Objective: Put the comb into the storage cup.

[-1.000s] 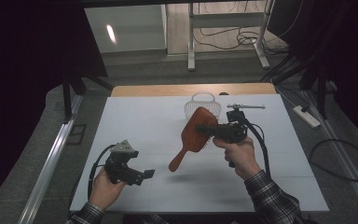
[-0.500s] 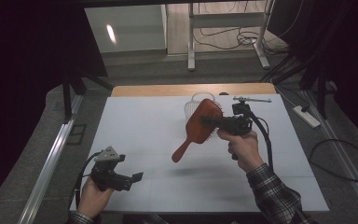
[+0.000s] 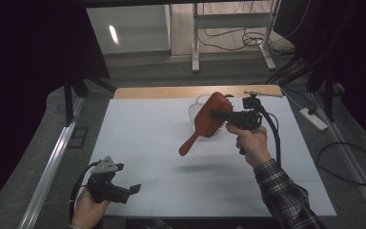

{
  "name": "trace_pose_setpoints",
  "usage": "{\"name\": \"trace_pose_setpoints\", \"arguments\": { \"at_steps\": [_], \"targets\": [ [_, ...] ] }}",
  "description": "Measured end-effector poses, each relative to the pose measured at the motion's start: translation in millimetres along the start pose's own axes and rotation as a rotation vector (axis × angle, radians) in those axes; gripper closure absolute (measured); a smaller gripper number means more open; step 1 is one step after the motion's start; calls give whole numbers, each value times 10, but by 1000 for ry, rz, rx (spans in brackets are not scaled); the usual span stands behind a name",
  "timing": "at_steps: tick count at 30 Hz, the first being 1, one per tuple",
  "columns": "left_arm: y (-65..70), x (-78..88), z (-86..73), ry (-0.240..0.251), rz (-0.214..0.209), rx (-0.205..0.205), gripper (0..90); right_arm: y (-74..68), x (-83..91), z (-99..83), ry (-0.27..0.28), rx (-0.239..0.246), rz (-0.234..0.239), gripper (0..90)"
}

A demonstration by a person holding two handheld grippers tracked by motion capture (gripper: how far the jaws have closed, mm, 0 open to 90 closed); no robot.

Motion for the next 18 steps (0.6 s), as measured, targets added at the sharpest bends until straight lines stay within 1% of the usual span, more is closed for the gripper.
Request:
{"name": "trace_pose_setpoints", "arguments": {
  "at_steps": [3,5,8,14,18],
  "targets": [
    [0,7,-21,-2,-5,3,0,6,9,29,5,-2,-4,542],
    [1,17,-43,-1,-15,8,0,10,18,55,6,-2,-9,542],
    [-2,35,-74,-7,-5,21,0,21,34,98,14,-3,-15,541],
    [-8,58,-90,-5,0,31,0,41,49,159,22,-2,-29,542],
    [-13,73,-104,-13,6,35,0,62,66,216,32,-8,-34,541]
  ]
}}
Point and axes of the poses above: each handheld gripper's, and its own axes: x roughly backward along the jaws, z roughly out of its top, y roughly to its right, the point moved 4 cm from there along -x, roughly forward along the jaws, and after that the axes turned 9 degrees about -y, right-handed, at the moved point
